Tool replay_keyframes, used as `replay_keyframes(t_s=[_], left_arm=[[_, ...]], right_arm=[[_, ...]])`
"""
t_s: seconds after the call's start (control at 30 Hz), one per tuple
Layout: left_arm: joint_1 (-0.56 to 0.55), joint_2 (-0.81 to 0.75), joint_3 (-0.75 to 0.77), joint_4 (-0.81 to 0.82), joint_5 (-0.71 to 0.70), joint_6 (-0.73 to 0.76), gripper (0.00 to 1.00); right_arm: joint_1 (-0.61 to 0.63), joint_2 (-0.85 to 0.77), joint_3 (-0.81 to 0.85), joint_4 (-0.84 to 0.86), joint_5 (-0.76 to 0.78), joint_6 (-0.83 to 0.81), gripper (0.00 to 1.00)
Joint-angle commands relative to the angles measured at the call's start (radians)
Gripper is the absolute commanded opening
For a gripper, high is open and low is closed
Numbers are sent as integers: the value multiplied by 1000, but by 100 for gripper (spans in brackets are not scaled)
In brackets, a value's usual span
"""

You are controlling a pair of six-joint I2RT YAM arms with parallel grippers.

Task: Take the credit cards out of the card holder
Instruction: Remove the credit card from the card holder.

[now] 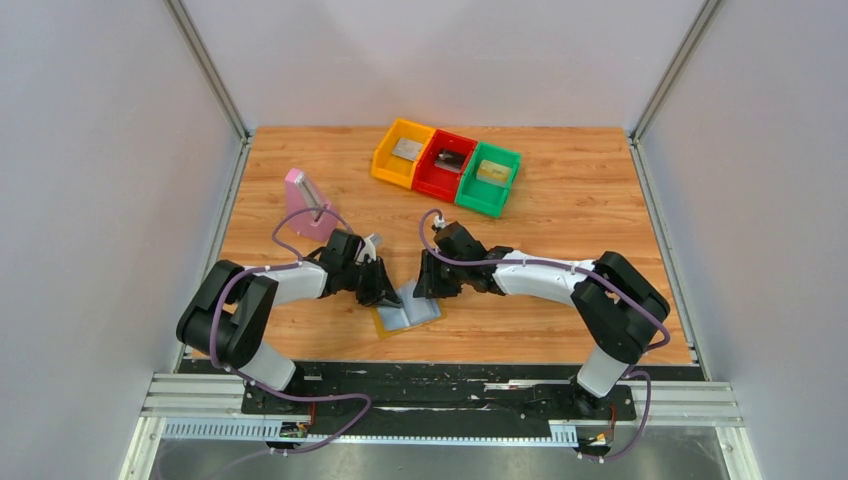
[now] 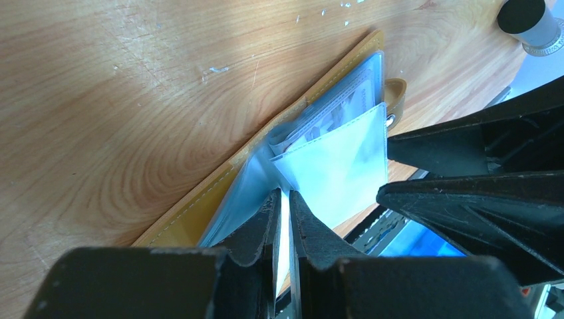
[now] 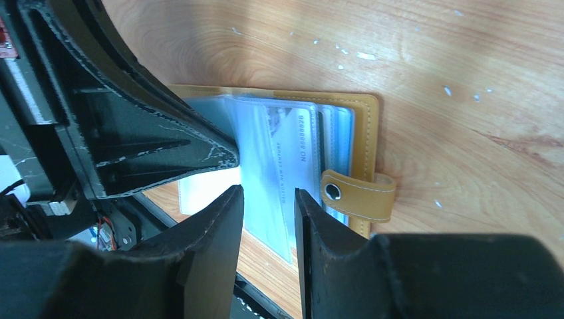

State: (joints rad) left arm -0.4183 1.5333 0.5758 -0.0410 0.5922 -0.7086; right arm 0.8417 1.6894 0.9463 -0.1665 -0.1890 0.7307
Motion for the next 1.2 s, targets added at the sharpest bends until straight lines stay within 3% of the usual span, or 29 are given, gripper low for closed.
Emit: replay_keyframes(t_s=[0.0,0.27,0.63,0.77,0.93,1.17], left_arm=[[-5,-26,15,-15,-17,17,16],[-5,-117,42,-75,-16,-16,17],[41,-352,195,-405,-197,-8,22],[44,-385,181,-369,-142,-19,22],[38,-352,114,-247,-24,-46,22],[-9,-245,17,-72,38,-88,20]], right_arm=[[2,4,5,67,-57,-2,35],[11,-6,-16,157,-162,46,35],[107,92,97,193,-184,59,35],[125,125,117,172,-176,61,36],[113,39,65,120,-105,27,37],[46,-53,-5,81,-46,1,35]])
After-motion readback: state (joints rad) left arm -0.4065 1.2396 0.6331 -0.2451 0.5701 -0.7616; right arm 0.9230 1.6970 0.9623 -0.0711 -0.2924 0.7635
